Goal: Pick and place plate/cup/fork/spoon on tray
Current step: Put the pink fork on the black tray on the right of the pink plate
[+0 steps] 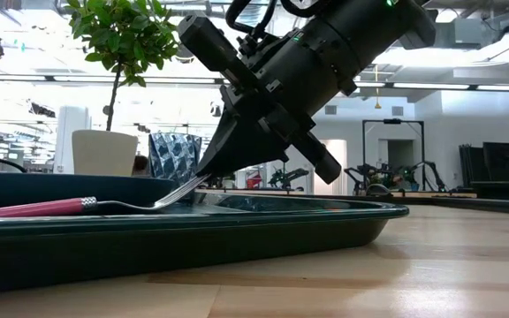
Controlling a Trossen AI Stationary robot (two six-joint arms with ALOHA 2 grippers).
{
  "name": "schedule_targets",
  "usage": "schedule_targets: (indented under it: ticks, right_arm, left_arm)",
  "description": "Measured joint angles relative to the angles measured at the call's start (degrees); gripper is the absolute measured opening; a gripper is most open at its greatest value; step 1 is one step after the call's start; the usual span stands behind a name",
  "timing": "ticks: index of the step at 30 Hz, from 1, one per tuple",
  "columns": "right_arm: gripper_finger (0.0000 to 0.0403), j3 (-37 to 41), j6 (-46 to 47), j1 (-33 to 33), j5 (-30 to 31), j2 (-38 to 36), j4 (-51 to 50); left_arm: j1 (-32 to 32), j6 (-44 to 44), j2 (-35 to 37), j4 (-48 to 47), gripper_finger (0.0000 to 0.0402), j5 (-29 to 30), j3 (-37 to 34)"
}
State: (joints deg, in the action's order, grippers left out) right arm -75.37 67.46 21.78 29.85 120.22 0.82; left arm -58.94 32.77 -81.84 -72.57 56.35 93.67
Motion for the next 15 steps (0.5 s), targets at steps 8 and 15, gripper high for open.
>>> schedule_targets:
  ticks: [8, 15]
  right_arm:
    - [0.0025, 0.01, 0.09, 0.48, -0.07, 0.0, -0.25]
    - [0.0021, 0.0, 1.73, 1.16, 0.9, 0.0, -0.39]
  left_arm:
    - [0.0, 0.0, 0.0, -0.01, 0.0087, -0.01, 0.0]
    - [0.0, -0.07, 0.0, -0.01, 0.0087, -0.01, 0.0]
